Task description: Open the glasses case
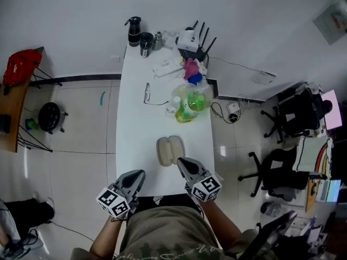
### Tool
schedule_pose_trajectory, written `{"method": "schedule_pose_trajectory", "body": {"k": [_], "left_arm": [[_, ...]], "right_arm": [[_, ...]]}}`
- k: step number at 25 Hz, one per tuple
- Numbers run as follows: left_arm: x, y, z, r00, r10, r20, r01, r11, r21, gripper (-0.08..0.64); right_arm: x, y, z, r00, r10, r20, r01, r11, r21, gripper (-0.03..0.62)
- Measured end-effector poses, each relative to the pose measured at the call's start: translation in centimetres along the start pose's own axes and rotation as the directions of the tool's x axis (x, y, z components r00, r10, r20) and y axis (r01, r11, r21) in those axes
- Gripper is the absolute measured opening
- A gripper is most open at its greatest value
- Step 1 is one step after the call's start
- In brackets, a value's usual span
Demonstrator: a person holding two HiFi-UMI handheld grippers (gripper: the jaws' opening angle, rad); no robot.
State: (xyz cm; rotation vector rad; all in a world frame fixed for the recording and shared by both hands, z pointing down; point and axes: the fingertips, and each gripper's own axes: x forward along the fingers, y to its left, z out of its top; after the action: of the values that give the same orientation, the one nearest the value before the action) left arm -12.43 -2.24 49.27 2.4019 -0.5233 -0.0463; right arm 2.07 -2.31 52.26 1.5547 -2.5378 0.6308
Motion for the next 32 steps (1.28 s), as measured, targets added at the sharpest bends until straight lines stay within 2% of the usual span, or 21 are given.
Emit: {"method": "schedule_pose_trajectory", "body": {"k": [4, 7, 13, 17, 22, 26, 32], "left_arm": [[-0.3, -0.6, -0.8, 0.999, -0.039, -0.032, 0.039, 0.999, 0.006, 0.006], [-1.1, -0.9, -1.8, 0.999, -0.051, -0.017, 0.052, 0.999, 0.009, 0.006], [-3.3, -2.1, -3.1, 0.999, 0.037, 0.009, -0.037, 0.999, 0.027, 0.006], [-3.9, -4.1, -4.5, 0.996, 0.084, 0.012, -0.085, 0.995, 0.045, 0.006], [-3.2, -8.3, -7.4, 0.991, 0.132, 0.026, -0.133, 0.989, 0.056, 0.006], [-2.0, -11.6, -10.5, 0.988, 0.149, 0.046, -0.152, 0.985, 0.083, 0.006], [-2.5, -16.0, -13.3, 0.977, 0.195, 0.081, -0.204, 0.971, 0.127, 0.006]], "right_arm": [[-0.9, 0.4, -0.8, 0.999, -0.04, 0.019, 0.039, 0.999, 0.007, 0.011], [-1.8, 0.9, -1.2, 0.998, -0.047, 0.028, 0.047, 0.999, -0.001, 0.011], [-3.4, 1.6, -1.9, 0.999, -0.015, 0.034, 0.016, 1.0, -0.015, 0.011], [-5.7, 1.1, -1.9, 0.997, 0.0, 0.073, -0.001, 1.0, 0.001, 0.011], [-10.1, 1.2, -1.8, 0.993, 0.043, 0.112, -0.039, 0.999, -0.038, 0.011], [-14.1, 0.7, -3.2, 0.99, 0.055, 0.127, -0.05, 0.998, -0.037, 0.011], [-18.7, 1.1, -5.0, 0.987, 0.094, 0.129, -0.084, 0.993, -0.078, 0.011]]}}
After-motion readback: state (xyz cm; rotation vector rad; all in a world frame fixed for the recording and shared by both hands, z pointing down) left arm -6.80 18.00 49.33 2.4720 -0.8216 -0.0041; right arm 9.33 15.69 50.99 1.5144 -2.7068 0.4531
